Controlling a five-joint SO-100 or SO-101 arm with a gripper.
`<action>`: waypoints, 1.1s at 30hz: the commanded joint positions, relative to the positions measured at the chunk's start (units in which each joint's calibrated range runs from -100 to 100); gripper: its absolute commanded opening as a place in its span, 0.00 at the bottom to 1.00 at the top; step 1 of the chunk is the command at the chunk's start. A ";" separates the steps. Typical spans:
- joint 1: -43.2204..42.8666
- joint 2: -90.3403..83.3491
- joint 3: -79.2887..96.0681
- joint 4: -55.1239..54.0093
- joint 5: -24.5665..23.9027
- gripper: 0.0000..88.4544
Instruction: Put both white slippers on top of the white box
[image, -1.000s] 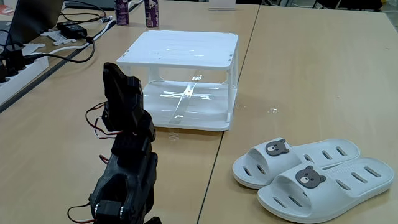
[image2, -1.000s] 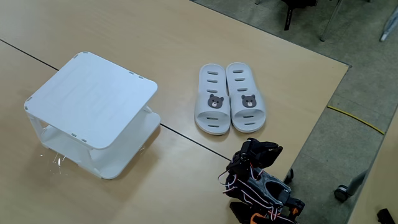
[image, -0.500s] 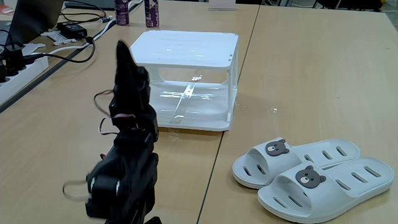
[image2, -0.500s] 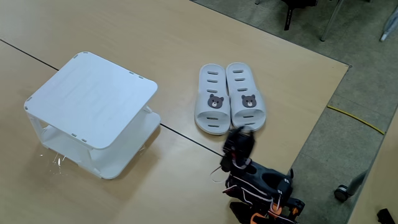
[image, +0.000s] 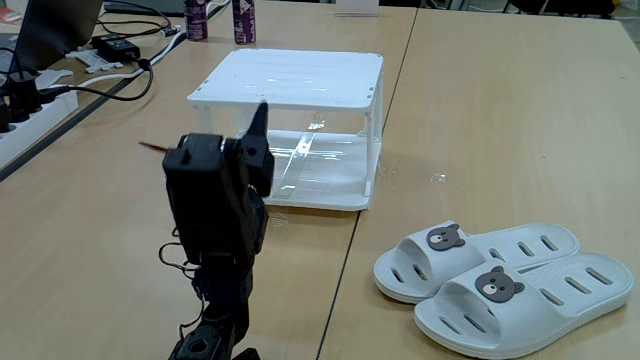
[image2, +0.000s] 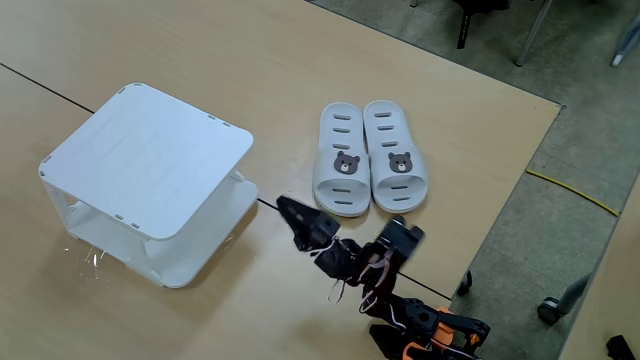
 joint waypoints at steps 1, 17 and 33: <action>0.67 15.42 0.99 0.26 0.42 0.01; 27.56 37.47 -4.79 0.26 0.42 0.02; 33.90 42.18 -15.16 0.18 0.42 0.10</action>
